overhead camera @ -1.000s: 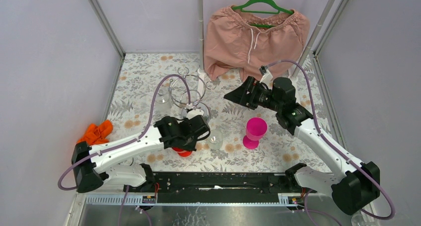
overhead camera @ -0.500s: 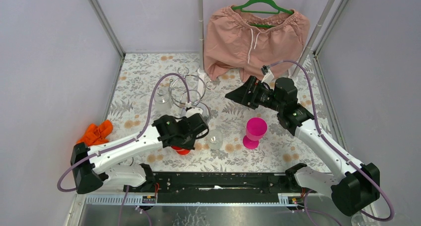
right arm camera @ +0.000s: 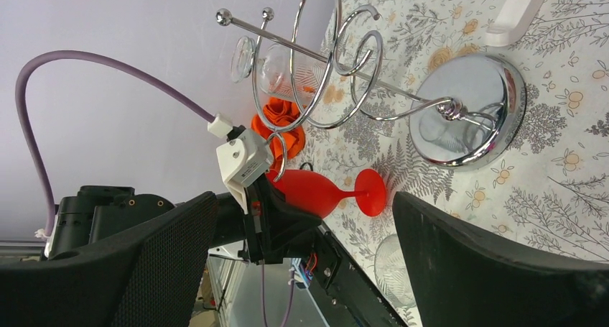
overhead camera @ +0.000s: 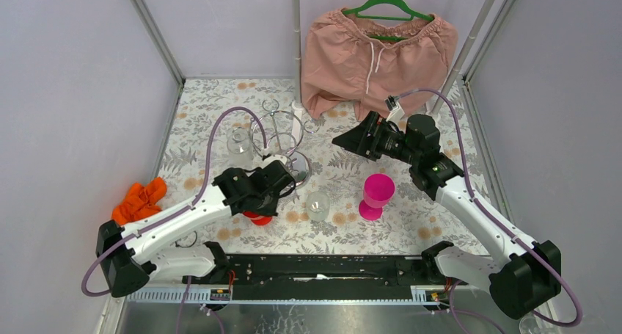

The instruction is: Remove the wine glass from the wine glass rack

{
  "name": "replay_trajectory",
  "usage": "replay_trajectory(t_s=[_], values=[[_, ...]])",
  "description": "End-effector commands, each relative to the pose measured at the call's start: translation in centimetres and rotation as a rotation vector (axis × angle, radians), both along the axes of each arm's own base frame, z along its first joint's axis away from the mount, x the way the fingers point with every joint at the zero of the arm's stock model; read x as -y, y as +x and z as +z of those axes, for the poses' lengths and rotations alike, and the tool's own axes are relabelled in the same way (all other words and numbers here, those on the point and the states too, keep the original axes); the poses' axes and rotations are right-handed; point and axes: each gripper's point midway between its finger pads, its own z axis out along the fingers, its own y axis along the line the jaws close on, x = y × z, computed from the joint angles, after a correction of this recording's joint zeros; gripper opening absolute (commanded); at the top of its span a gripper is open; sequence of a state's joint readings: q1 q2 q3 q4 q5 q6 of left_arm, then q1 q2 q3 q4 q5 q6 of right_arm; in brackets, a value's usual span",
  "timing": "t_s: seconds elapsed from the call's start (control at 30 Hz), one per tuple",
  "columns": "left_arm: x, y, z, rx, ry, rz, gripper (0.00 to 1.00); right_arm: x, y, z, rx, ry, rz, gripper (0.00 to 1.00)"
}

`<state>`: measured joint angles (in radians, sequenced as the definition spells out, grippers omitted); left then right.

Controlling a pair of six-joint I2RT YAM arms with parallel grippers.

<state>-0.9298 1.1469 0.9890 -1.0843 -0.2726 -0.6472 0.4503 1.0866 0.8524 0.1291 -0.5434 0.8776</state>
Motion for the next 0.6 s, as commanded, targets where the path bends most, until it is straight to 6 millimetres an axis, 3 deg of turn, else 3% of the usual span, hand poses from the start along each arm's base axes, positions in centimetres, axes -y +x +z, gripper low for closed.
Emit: replay_trajectory(t_s=[0.0, 0.37, 0.57], values=[[-0.8, -0.5, -0.7, -0.017, 0.008, -0.003, 0.00, -0.3, 0.0, 0.6, 0.026, 0.031, 0.021, 1.00], [-1.2, -1.3, -1.7, -0.068, -0.006, 0.029, 0.00, -0.4, 0.0, 0.4, 0.015, 0.048, 0.029, 1.00], [-0.9, -1.4, -2.1, -0.093, 0.001, 0.025, 0.06, -0.4, -0.1, 0.2, 0.014, 0.049, 0.030, 1.00]])
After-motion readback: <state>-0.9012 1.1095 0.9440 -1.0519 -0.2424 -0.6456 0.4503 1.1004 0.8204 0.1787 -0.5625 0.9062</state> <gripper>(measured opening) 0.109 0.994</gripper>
